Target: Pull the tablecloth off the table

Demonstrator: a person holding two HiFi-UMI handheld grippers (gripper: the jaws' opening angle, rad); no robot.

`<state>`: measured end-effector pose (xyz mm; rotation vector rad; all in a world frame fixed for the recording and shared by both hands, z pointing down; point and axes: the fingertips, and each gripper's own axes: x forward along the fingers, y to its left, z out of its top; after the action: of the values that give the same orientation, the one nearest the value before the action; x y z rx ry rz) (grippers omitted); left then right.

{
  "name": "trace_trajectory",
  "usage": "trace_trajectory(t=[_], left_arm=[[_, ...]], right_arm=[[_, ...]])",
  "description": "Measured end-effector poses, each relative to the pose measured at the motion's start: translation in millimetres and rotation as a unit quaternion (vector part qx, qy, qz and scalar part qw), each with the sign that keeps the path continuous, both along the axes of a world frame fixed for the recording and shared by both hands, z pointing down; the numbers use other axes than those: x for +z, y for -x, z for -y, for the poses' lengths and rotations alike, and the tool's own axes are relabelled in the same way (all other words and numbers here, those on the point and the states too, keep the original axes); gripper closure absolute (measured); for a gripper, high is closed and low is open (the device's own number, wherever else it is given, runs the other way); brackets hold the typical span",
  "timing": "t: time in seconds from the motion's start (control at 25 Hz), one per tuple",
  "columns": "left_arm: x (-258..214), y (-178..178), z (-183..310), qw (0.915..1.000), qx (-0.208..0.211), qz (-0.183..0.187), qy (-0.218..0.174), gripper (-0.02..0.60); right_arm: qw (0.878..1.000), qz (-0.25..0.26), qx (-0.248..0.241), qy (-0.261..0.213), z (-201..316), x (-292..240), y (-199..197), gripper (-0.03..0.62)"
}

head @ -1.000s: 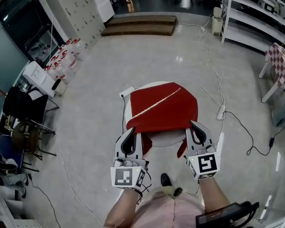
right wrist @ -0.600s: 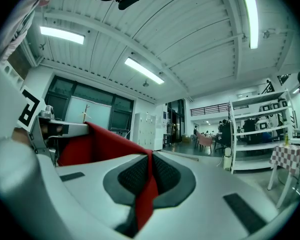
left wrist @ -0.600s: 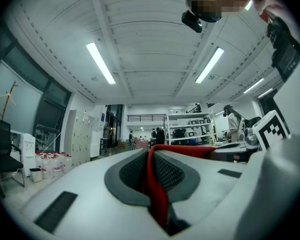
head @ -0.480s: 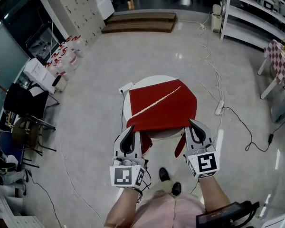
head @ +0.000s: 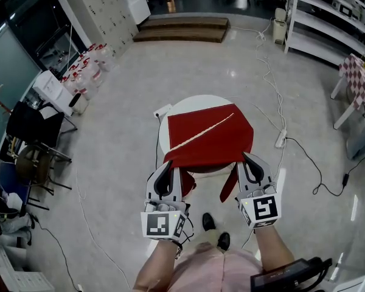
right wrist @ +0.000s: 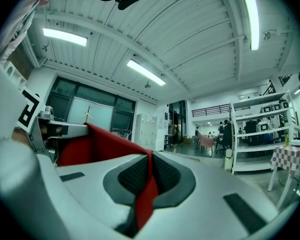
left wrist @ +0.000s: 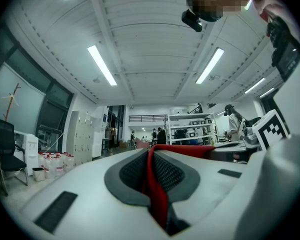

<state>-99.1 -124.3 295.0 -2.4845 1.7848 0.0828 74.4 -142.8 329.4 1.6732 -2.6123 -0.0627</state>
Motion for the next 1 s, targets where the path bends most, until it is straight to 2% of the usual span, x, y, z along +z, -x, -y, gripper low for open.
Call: trace_trajectory(t=[0.56, 1.0], left_arm=[[-4.0, -8.5, 1.3, 0.9999, 0.01, 0.009, -0.001, 0.54], [-13.4, -23.1, -22.9, 0.9999, 0.009, 0.013, -0.004, 0.54]], right_arm=[[1.0, 0.004, 0.008, 0.001, -1.2, -1.5, -8.0, 0.571], [1.0, 0.011, 0.007, -0.002, -24.4, -9.7, -22.3, 0.571]])
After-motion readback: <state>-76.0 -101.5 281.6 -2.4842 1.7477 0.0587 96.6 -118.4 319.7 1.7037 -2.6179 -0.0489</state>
